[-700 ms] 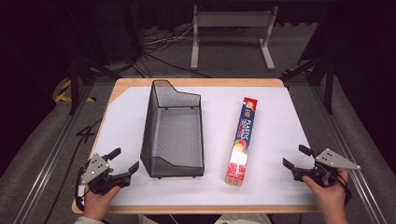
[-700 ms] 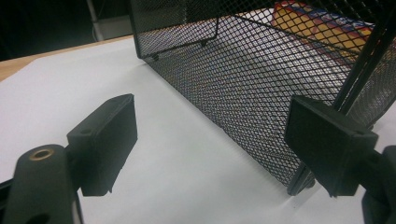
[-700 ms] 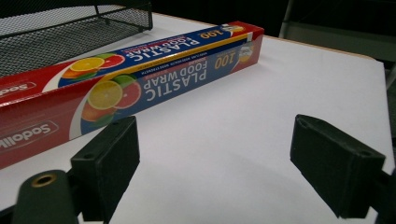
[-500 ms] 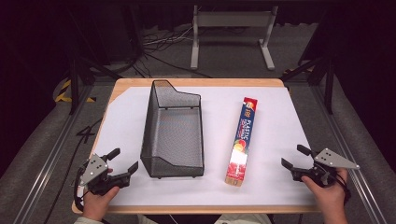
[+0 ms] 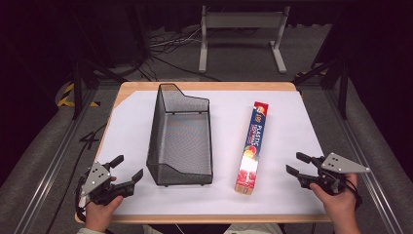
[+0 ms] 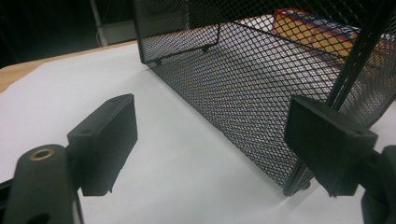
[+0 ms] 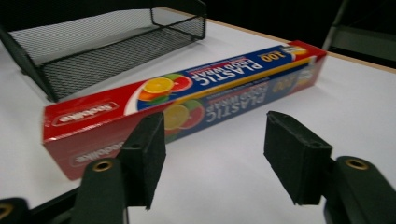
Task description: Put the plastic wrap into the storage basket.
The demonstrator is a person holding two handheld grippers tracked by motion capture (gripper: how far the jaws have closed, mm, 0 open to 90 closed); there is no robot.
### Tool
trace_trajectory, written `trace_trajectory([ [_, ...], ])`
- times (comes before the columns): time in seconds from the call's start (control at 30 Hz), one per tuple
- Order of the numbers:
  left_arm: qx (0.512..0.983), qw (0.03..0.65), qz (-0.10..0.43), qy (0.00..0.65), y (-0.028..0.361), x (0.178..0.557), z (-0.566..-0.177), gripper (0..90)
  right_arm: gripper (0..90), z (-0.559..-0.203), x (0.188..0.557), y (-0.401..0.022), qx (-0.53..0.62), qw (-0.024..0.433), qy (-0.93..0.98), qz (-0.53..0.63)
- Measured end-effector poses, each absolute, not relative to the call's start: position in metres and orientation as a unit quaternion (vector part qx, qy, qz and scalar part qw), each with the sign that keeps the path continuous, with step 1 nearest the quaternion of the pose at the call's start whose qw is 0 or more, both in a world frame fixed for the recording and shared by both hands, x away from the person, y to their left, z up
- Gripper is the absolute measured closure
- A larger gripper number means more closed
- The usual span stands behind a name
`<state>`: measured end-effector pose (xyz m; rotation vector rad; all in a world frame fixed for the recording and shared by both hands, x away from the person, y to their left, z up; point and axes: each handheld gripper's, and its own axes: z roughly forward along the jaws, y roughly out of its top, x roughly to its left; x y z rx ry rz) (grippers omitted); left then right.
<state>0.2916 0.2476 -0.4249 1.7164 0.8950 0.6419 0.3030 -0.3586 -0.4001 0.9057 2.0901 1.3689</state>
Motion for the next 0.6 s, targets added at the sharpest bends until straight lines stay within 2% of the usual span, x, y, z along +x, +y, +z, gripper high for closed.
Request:
trace_trajectory([
  [0.13,0.717,0.523,0.268,0.375,0.247,0.291,-0.425,18.2,50.0,-0.394,0.304,-0.346,0.315,0.221,0.777,0.498],
  [0.27,0.718,0.523,0.267,0.374,0.247,0.292,-0.425,18.3,66.7,-0.387,0.307,-0.332,0.297,0.198,0.789,0.500],
  [0.37,0.718,0.523,0.267,0.375,0.247,0.292,-0.425,18.4,83.4,-0.381,0.308,-0.322,0.278,0.188,0.794,0.506],
  [0.4,0.718,0.523,0.267,0.375,0.247,0.292,-0.425,18.4,83.4,-0.381,0.308,-0.322,0.278,0.188,0.794,0.506],
  [0.43,0.718,0.523,0.267,0.375,0.248,0.292,-0.425,18.4,89.5,-0.378,0.309,-0.318,0.270,0.182,0.797,0.508],
  [0.6,0.719,0.521,0.267,0.376,0.248,0.292,-0.425,18.5,90.0,-0.371,0.310,-0.308,0.255,0.169,0.803,0.511],
])
